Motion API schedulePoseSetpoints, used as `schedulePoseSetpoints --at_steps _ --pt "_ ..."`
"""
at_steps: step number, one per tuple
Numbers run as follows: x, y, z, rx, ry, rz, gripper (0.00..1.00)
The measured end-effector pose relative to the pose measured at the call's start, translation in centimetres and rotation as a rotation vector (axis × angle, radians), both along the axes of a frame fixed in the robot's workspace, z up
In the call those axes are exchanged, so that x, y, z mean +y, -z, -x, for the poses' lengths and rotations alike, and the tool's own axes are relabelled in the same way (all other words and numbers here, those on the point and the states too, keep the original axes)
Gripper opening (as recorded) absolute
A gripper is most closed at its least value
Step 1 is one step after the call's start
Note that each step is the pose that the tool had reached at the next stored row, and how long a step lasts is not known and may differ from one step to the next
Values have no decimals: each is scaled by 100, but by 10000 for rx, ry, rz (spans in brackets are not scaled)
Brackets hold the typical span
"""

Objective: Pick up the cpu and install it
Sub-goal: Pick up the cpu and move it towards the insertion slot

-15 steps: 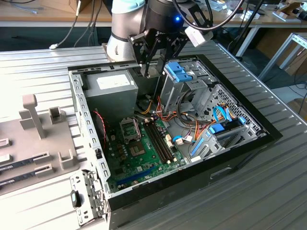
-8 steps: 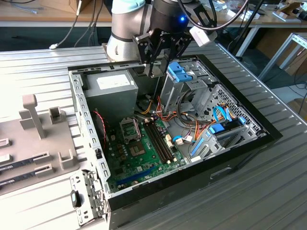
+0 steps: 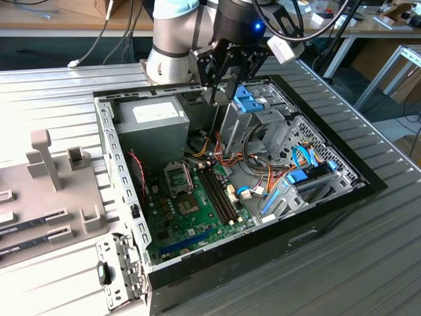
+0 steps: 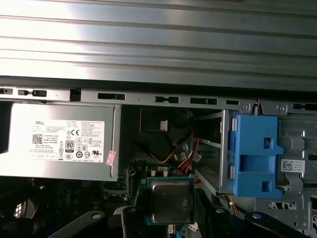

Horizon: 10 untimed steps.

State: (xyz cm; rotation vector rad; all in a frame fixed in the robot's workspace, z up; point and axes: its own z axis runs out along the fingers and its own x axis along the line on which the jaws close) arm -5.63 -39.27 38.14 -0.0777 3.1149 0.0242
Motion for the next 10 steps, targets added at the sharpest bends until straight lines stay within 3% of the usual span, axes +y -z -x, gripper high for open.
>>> schedulePoseSetpoints --at_steps 10 --pt "0 3 -157 0 0 -1 47"
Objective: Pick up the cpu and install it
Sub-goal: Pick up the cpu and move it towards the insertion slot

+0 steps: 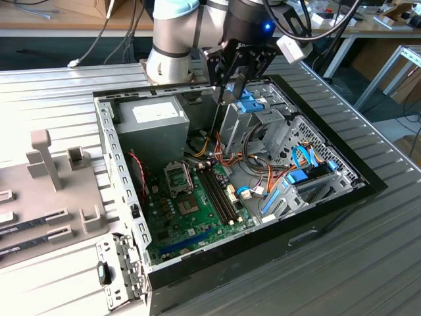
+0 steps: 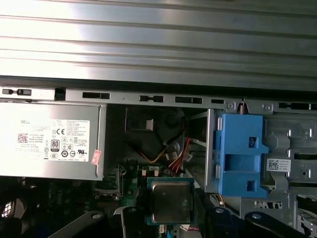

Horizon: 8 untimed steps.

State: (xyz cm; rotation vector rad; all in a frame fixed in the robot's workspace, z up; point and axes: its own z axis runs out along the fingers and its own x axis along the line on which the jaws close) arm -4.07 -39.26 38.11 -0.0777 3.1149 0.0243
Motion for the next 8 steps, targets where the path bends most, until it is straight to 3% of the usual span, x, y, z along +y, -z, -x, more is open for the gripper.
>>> schedulePoseSetpoints --at_steps 8 --pt "0 1 -105 0 0 1 47"
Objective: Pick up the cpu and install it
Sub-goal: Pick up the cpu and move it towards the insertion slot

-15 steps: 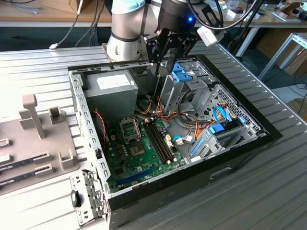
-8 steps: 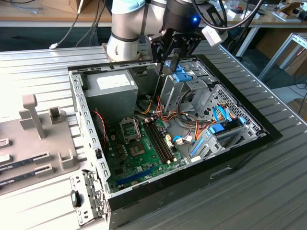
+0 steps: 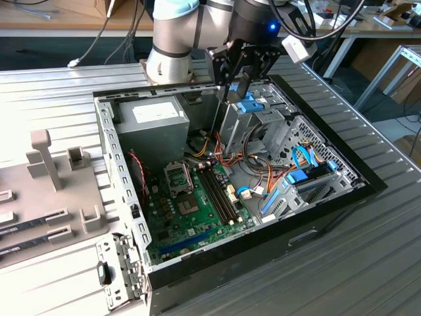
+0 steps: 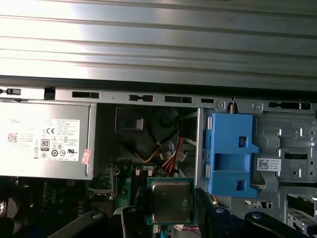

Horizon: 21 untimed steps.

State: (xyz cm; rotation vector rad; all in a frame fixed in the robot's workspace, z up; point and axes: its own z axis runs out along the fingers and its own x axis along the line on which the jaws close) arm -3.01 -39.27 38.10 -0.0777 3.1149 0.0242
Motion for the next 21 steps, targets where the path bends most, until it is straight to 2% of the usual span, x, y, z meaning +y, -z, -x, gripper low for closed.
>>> schedulePoseSetpoints --at_steps 21 --pt "0 3 -282 0 0 0 47"
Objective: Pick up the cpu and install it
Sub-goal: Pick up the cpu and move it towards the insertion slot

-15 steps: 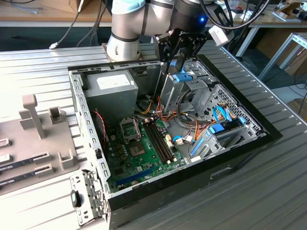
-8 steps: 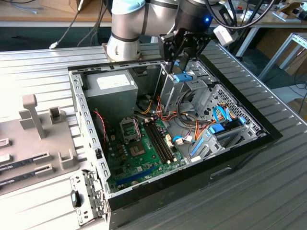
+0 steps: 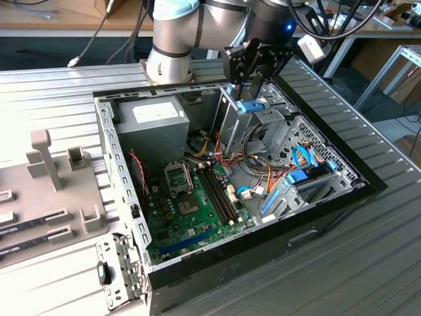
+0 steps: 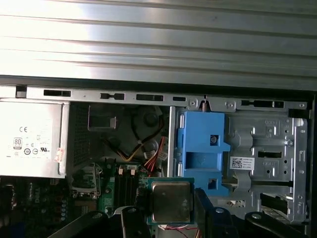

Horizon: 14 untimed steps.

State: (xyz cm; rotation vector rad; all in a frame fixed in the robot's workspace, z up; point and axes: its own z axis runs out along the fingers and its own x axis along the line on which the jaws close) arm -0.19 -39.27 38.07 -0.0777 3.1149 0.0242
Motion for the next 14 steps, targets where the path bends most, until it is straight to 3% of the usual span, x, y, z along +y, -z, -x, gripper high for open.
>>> schedulePoseSetpoints --at_steps 14 --pt "0 4 -217 0 0 0 47"
